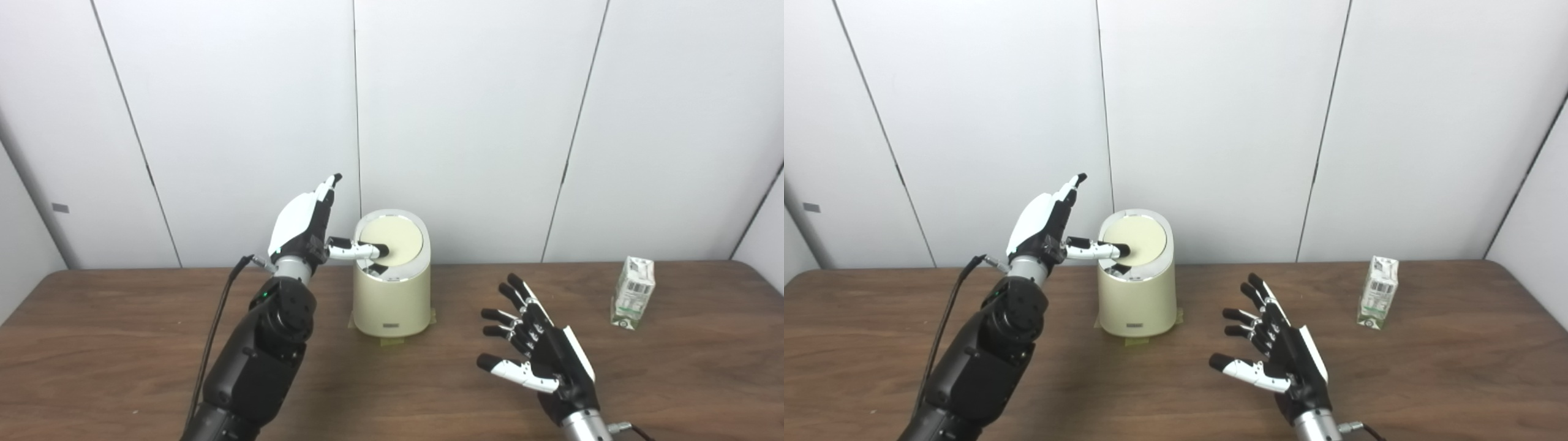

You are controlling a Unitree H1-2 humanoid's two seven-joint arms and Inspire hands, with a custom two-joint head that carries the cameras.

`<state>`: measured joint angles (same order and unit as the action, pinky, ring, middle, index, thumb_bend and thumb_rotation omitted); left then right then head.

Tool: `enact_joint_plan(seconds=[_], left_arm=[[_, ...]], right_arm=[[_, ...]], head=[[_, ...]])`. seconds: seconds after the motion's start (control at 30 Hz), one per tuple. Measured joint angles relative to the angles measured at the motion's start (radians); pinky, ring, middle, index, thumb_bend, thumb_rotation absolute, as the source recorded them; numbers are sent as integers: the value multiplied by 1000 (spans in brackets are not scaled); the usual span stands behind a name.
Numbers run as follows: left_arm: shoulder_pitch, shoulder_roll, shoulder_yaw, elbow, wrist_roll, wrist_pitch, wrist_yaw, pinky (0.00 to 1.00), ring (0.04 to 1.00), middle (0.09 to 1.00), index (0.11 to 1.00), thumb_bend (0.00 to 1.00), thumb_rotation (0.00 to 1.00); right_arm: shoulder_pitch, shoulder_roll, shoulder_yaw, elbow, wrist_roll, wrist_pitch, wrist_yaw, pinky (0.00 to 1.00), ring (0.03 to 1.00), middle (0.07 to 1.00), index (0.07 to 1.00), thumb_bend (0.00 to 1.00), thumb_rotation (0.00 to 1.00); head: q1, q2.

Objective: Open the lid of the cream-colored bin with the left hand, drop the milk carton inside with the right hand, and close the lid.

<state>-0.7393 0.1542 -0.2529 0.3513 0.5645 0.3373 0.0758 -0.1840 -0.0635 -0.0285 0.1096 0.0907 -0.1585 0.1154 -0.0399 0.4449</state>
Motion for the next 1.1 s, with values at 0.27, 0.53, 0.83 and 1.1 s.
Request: enact_joint_plan(seconds=[0.27, 0.53, 0.83, 1.1], left_arm=[[-2, -18, -9, 33, 39, 0, 40, 1000, 1000, 1000, 1000, 1000, 290], [-27, -19, -82, 86, 178, 10, 138, 1000, 1000, 1000, 1000, 1000, 298], [-71, 66, -211, 64, 339, 27, 57, 1000, 1000, 1000, 1000, 1000, 287], [-72, 109, -254, 44, 397, 7, 6, 1000, 1000, 1000, 1000, 1000, 272]], right_arm=[[-6, 7, 2, -10, -1, 1, 0, 656, 763, 932, 940, 804, 207], [-6, 16, 5, -33, 0, 6, -1, 663, 776, 933, 941, 794, 191], [-6, 16, 6, -34, 3, 6, -1, 658, 768, 934, 942, 794, 189], [-6, 16, 7, -34, 0, 6, -1, 669, 771, 934, 944, 806, 214]], head=[[-8, 0], [-12, 6], [-6, 11], [-5, 15]])
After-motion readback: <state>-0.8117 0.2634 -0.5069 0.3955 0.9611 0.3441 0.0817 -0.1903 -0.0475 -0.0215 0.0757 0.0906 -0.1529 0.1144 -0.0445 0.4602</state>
